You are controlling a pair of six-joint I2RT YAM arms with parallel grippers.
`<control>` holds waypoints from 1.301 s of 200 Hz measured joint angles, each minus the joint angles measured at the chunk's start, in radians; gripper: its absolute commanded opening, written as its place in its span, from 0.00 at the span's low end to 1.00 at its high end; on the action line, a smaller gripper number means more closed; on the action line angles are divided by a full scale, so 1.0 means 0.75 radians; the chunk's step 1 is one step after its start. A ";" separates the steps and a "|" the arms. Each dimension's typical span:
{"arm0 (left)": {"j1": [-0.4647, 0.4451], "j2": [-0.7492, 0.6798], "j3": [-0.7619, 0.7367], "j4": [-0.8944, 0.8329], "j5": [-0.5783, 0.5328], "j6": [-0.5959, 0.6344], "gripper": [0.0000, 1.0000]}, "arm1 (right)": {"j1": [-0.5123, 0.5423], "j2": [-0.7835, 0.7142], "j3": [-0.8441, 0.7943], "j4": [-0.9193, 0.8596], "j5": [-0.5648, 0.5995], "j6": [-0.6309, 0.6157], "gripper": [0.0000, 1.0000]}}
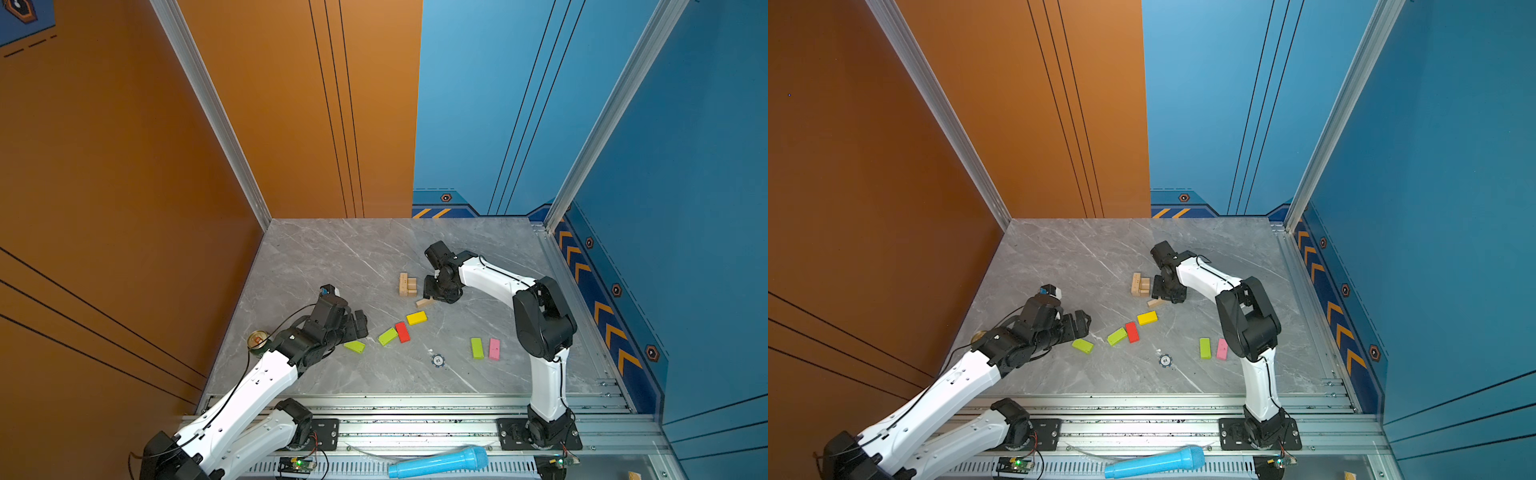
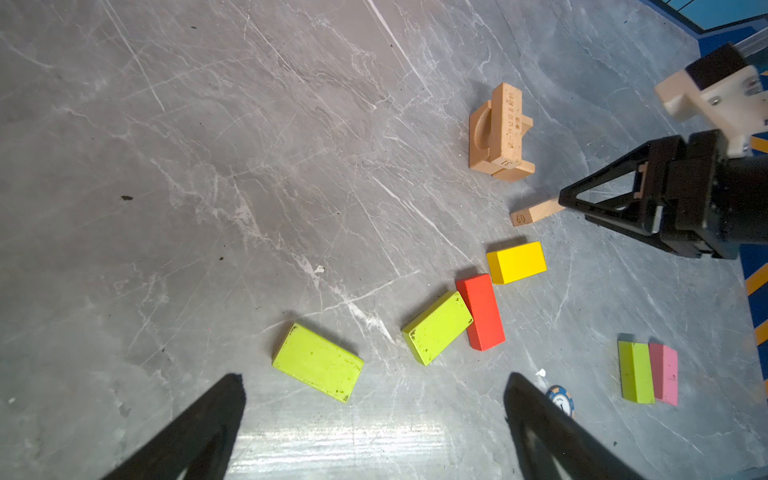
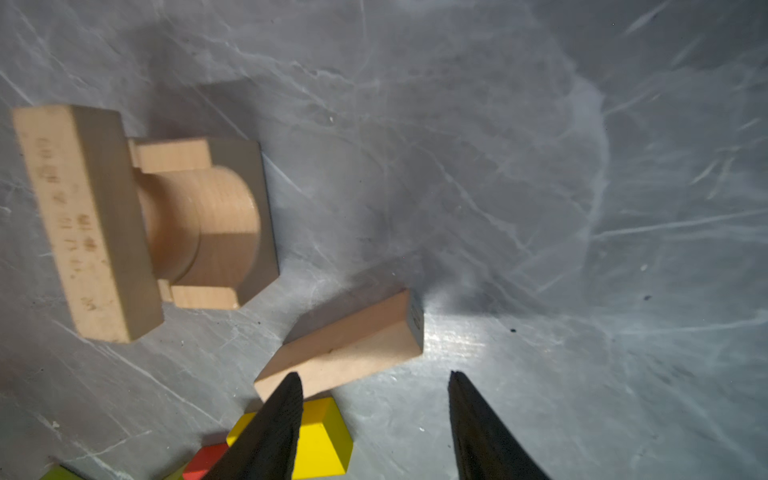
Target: Build the wood block tower
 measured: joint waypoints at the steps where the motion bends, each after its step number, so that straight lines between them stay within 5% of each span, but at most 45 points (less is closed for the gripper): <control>1: 0.000 0.001 0.000 0.000 0.000 0.001 0.99 | 0.001 0.003 0.000 0.000 0.001 0.000 0.57; 93: 0.006 0.024 0.000 0.001 0.000 0.021 0.99 | 0.001 0.100 0.071 0.003 -0.008 0.029 0.52; 171: 0.027 0.024 0.000 0.001 0.001 0.026 0.99 | 0.001 0.160 0.193 -0.102 0.057 0.007 0.29; 260: 0.029 0.016 0.000 0.001 0.001 0.026 0.99 | 0.002 0.163 0.233 -0.260 0.225 -0.078 0.16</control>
